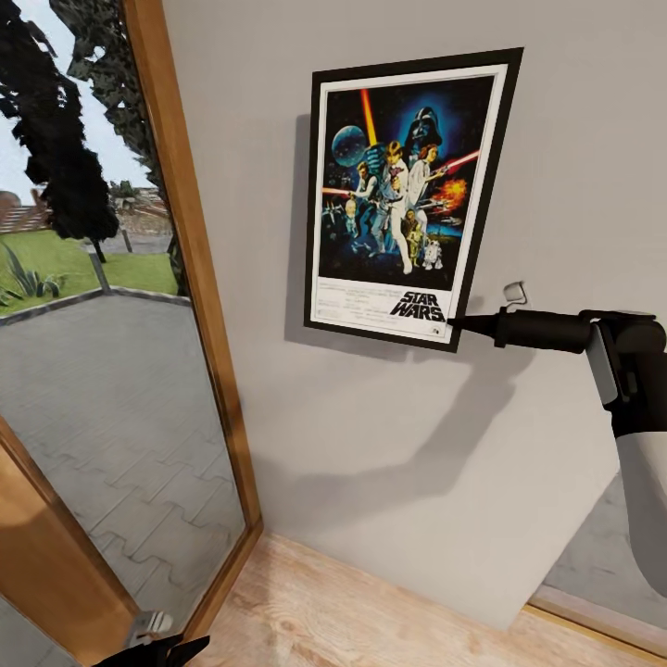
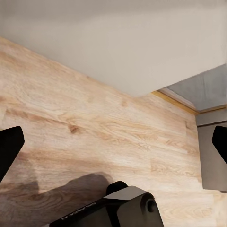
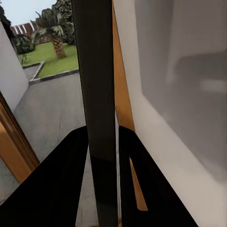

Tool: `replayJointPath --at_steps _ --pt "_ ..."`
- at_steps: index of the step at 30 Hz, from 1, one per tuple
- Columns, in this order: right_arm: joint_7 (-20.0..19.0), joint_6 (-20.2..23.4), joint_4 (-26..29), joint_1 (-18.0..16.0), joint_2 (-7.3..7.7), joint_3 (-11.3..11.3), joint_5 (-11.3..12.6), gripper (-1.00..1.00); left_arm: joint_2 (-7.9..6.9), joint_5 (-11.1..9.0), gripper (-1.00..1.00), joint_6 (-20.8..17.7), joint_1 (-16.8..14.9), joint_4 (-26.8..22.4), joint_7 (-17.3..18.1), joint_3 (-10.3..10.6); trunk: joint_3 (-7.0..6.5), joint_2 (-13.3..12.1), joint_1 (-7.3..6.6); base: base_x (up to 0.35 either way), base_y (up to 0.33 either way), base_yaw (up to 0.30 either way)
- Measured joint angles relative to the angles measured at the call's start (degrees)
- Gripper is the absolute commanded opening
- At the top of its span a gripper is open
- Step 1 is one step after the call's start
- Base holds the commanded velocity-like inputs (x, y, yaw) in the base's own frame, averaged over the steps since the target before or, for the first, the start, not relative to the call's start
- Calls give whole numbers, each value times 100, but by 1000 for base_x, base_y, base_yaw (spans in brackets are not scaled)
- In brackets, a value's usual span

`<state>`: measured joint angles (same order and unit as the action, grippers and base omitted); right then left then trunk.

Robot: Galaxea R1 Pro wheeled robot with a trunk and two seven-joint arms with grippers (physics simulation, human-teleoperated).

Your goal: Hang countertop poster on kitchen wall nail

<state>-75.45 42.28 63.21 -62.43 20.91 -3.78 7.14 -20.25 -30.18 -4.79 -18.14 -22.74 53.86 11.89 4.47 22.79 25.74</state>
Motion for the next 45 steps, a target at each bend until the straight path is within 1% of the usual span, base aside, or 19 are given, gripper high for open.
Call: replayJointPath --at_steps 18,45 --pt "0 0 0 4 0 0 -1 -100 0 0 100 -3 0 0 0 2 0 0 0 67 0 0" --pt "8 0 0 17 0 0 0 -100 0 0 100 -5 0 0 0 2 0 0 0 25 0 0"
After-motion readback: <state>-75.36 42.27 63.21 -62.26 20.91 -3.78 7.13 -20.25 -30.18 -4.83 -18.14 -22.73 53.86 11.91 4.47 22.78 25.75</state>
